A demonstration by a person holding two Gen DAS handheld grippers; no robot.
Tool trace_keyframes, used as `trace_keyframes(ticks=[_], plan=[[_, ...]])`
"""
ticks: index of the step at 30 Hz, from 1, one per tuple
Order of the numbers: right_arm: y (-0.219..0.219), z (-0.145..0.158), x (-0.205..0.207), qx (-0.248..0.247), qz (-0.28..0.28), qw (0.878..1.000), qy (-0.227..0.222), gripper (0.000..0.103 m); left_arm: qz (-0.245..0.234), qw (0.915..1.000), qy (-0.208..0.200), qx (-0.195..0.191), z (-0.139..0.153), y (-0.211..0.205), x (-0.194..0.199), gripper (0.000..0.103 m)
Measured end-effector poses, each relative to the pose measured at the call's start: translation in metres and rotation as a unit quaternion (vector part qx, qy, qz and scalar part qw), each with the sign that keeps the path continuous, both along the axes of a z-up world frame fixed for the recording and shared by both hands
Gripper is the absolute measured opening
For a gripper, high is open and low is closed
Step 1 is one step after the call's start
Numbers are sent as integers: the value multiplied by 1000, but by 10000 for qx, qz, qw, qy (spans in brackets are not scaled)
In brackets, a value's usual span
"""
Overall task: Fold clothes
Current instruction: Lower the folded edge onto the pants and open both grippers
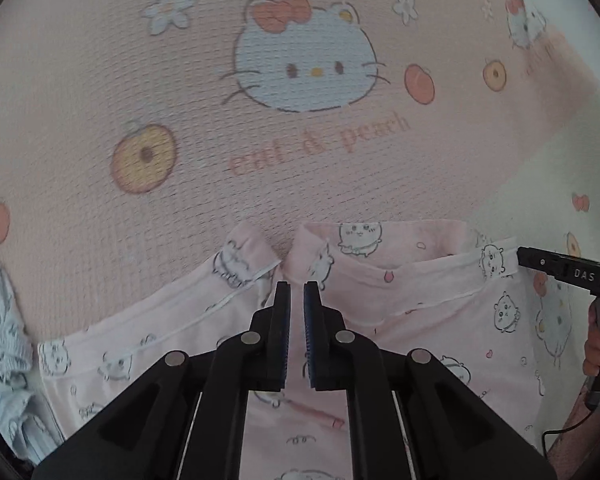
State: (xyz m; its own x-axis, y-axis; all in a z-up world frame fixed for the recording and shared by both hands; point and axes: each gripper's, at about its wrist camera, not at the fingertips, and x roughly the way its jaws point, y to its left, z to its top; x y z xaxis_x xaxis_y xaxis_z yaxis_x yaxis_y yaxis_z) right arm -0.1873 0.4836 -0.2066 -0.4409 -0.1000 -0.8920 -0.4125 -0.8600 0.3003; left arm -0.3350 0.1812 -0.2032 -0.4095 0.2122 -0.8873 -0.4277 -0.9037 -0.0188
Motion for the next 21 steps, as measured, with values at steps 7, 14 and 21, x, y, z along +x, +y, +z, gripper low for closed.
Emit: trace_keyframes(ticks=[7, 14, 21], plan=[[-7, 0, -2, 34, 171, 9998, 92, 32, -498, 9982, -259, -194, -31, 23, -9, 33], [2, 6, 0, 160, -106, 9997, 137, 32, -572, 9979, 135, -280, -37, 34, -5, 8], [1, 9, -3, 161, 37, 9996, 222, 32, -206, 9989, 417, -75, -14, 17, -4, 6]])
